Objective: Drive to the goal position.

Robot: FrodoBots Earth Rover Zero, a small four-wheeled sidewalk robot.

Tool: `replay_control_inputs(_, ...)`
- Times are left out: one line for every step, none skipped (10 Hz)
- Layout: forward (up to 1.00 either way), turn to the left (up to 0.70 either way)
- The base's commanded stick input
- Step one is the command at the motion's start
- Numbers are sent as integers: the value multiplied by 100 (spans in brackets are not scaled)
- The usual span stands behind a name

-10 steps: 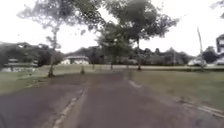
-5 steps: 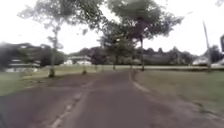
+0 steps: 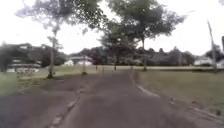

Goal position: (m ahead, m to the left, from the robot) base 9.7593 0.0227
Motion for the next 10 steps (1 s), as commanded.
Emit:
replay_control_inputs(70,0)
replay_control_inputs(70,0)
replay_control_inputs(70,0)
replay_control_inputs(70,0)
replay_control_inputs(70,0)
replay_control_inputs(70,0)
replay_control_inputs(70,0)
replay_control_inputs(70,0)
replay_control_inputs(70,0)
replay_control_inputs(70,0)
